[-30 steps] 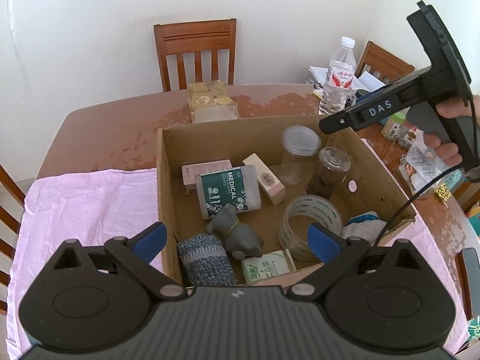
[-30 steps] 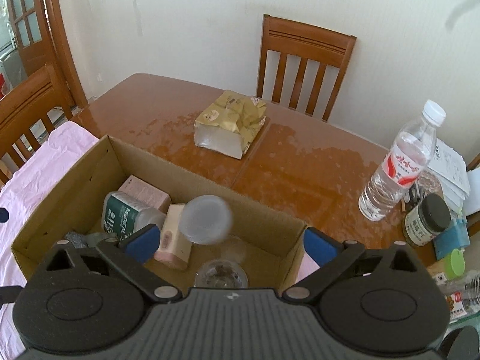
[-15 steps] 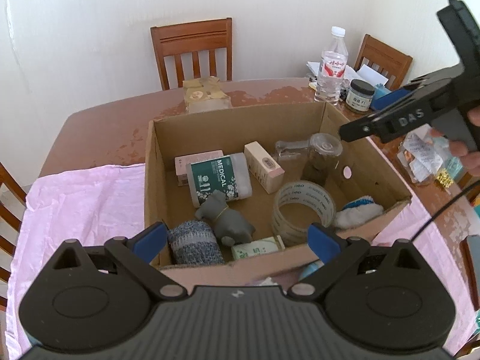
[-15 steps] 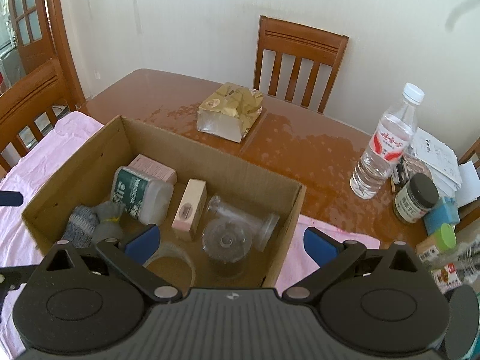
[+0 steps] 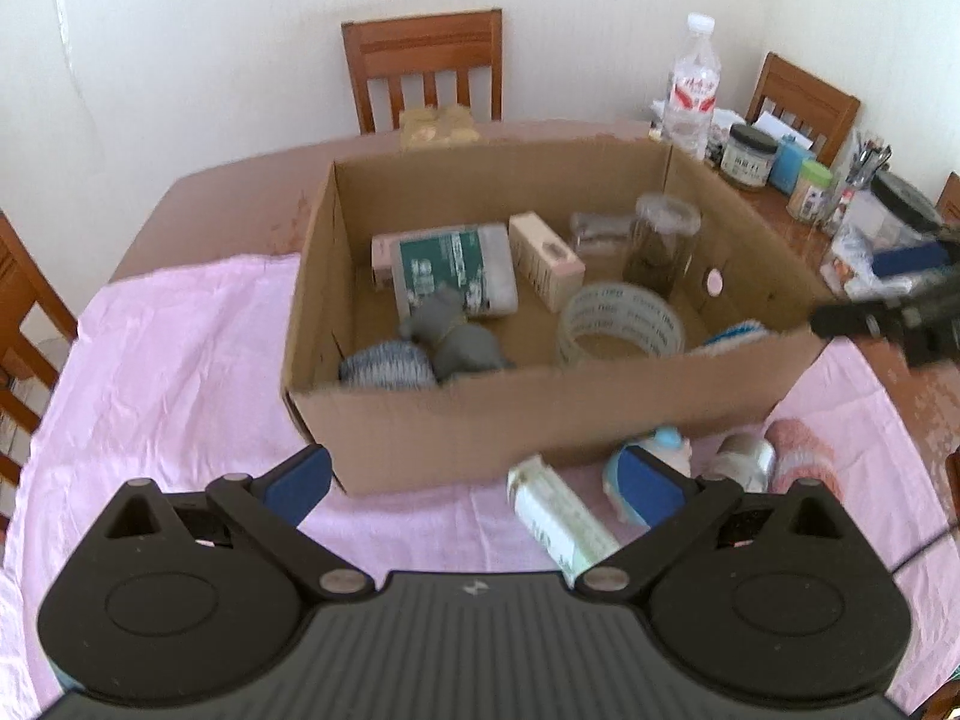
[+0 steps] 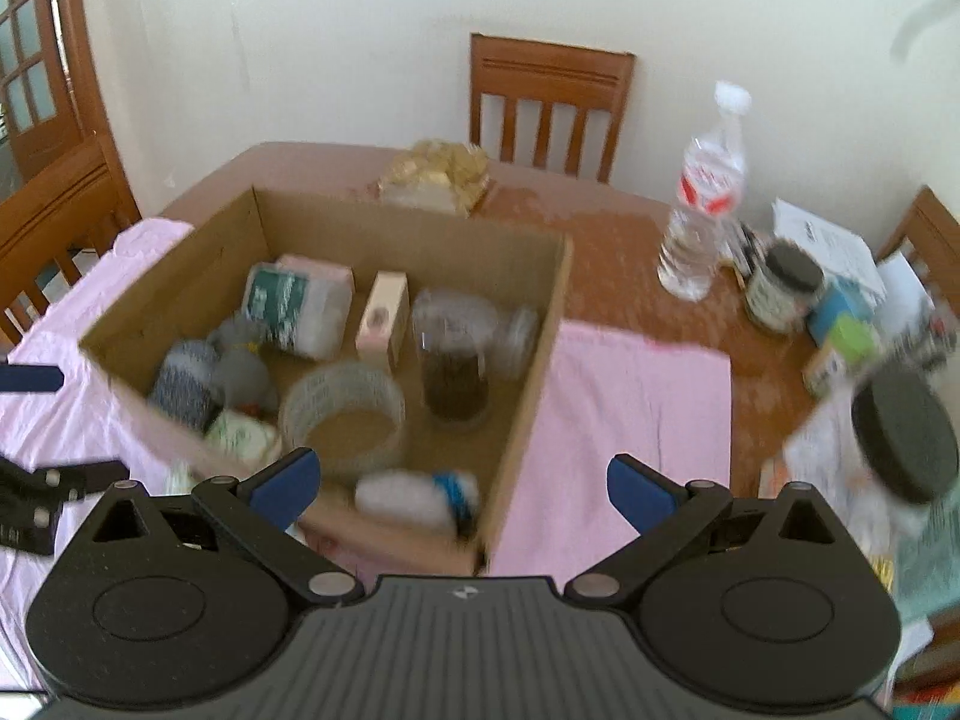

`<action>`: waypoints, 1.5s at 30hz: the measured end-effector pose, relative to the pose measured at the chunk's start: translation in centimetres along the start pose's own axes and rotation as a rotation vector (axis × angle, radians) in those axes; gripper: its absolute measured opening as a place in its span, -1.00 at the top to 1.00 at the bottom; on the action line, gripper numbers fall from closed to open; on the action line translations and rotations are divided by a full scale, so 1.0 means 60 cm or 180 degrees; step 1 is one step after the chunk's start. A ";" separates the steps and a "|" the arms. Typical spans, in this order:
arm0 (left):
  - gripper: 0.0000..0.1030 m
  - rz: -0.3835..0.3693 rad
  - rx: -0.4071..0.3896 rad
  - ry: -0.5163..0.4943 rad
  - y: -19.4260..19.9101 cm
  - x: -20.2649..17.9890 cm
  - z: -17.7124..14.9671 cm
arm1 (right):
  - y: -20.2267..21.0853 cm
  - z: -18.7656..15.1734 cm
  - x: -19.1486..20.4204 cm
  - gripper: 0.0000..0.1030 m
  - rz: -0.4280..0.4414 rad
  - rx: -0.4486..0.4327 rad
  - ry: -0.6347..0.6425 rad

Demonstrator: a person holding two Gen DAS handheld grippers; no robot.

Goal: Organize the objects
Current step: 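Withdraw both open tools from the box toward the remaining table items, then close the left tool on the C&S tissue pack while the right tool grasps the pink knit sock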

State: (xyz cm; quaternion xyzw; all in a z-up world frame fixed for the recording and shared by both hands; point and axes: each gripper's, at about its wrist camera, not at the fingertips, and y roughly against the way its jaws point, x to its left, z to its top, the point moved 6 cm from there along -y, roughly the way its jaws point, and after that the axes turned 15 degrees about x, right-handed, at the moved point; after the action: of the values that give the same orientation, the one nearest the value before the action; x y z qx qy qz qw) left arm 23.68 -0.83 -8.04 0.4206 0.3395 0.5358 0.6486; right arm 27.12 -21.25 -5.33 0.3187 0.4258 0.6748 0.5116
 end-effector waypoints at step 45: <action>-0.96 -0.0030 0.0363 -0.0065 -0.107 0.009 -0.028 | -0.138 -0.163 0.012 -1.00 -0.0047 0.0749 -0.0552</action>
State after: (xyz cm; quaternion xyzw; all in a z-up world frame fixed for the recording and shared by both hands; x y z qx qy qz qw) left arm 24.90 -0.47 -14.59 0.4607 0.3649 0.5082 0.6295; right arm 21.94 -22.07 -17.03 0.4305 0.4585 0.5864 0.5105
